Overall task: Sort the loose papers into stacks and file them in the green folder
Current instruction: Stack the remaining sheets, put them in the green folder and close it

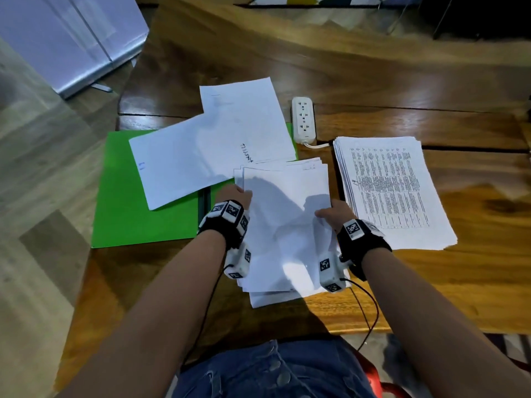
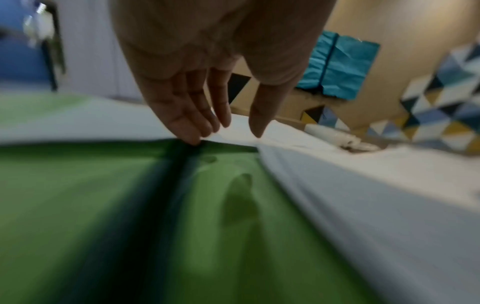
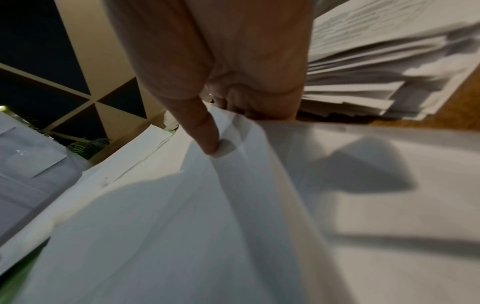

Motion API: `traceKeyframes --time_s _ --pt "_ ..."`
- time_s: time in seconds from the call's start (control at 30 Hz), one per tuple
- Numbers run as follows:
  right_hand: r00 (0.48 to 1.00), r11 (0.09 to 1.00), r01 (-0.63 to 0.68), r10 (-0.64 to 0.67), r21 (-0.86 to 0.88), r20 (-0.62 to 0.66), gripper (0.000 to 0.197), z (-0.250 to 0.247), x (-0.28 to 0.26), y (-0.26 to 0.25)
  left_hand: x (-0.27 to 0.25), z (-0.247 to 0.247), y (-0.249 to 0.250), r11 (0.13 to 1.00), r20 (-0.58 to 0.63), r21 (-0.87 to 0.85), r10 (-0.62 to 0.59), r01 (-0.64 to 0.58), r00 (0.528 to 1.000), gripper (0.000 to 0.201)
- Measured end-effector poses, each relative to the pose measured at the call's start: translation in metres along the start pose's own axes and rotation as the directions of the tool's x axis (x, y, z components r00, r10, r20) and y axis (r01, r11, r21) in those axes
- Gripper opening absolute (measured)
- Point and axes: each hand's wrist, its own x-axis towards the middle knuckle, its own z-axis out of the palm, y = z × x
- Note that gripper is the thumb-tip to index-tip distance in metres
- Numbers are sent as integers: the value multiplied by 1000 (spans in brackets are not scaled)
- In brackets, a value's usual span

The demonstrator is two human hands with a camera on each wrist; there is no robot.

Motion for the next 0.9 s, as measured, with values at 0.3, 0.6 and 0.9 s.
traceKeyframes --time_s 0.3,0.6,0.9 --pt "999 997 35 -37 -62 -18 43 6 2 -1 48 -46 -29 624 -25 748 365 -225 931 70" --pt "1000 992 -21 19 -123 -18 41 5 0 -1 47 -46 -19 592 28 749 421 -298 907 46" --pt "1000 992 10 -8 -126 16 43 2 -3 -3 -2 -94 37 750 -258 636 430 -183 865 41"
